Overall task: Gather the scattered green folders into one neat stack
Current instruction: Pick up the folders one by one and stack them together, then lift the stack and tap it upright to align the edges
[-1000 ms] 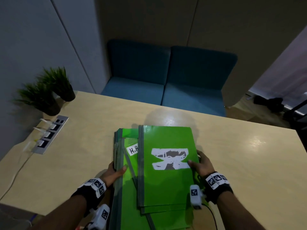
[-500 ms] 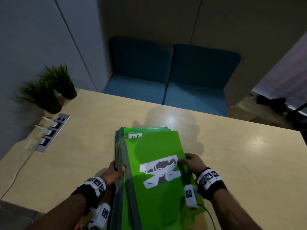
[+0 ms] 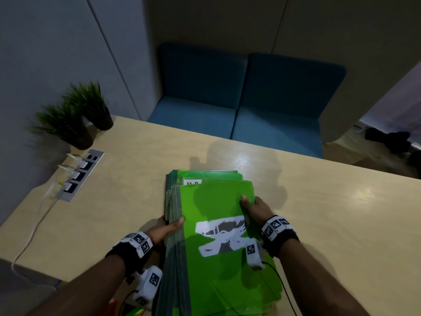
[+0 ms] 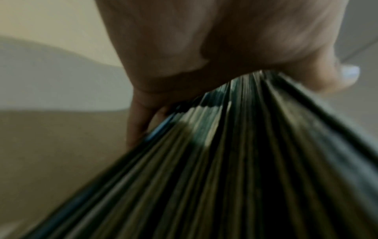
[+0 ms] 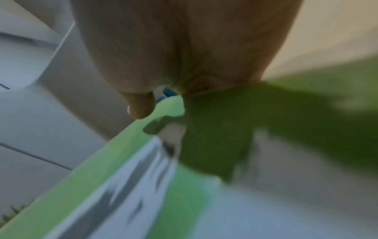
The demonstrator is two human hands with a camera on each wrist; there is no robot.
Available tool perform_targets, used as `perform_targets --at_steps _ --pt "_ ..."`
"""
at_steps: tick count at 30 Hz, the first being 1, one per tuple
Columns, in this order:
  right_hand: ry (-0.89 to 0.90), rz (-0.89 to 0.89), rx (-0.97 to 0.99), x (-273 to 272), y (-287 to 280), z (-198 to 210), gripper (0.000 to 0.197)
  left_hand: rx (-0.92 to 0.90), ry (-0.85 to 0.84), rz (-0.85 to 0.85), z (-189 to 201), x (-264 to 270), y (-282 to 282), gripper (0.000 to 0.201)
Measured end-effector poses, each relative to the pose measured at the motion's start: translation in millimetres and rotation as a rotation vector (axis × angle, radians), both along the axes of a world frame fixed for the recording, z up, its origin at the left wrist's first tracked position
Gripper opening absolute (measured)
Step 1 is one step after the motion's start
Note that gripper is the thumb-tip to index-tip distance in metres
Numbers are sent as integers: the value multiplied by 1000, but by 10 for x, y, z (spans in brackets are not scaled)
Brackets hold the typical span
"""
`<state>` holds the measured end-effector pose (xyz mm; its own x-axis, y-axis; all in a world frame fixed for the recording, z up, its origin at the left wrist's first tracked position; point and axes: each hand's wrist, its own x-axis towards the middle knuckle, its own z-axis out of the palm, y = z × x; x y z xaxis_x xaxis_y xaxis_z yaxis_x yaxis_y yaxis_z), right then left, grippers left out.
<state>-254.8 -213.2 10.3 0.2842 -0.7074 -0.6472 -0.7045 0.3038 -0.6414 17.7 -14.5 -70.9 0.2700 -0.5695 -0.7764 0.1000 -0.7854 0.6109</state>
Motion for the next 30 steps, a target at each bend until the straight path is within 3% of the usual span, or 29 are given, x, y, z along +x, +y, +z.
perform_targets --at_steps 2,5,8,10,12,16,18,19,22,23,27,30 --pt "-19 -88 28 26 26 -104 45 -4 -17 3 43 -17 -25 133" --pt "-25 -147 115 -22 -37 -99 46 -42 -60 16 493 -208 -118 154" --pt "-363 -295 277 -43 -4 -95 25 -96 -13 76 588 -245 -124 158" --pt "-578 -428 357 -79 63 -189 44 -128 31 125 594 -244 -123 160" --pt "-638 -443 334 -121 104 -240 51 -173 79 162 603 -254 -108 160" --pt "-676 -453 308 -158 85 -154 23 -243 69 163 719 -294 -128 158" --pt "-694 -462 268 -138 32 -88 20 -280 39 129 836 -310 -186 155" --pt "-710 -460 240 -108 -14 -15 29 -303 25 110 899 -304 -237 151" --pt "-745 -421 109 -59 -213 177 83 -419 -22 68 1112 -288 -417 137" --pt "-769 -410 63 -41 -273 289 87 -461 -49 51 1203 -296 -479 132" --pt "-871 -372 -150 -49 -423 899 75 -678 -219 -52 1541 -300 -626 100" --pt "-934 -284 -423 -168 -435 1193 70 -751 -325 -106 1644 -295 -585 109"
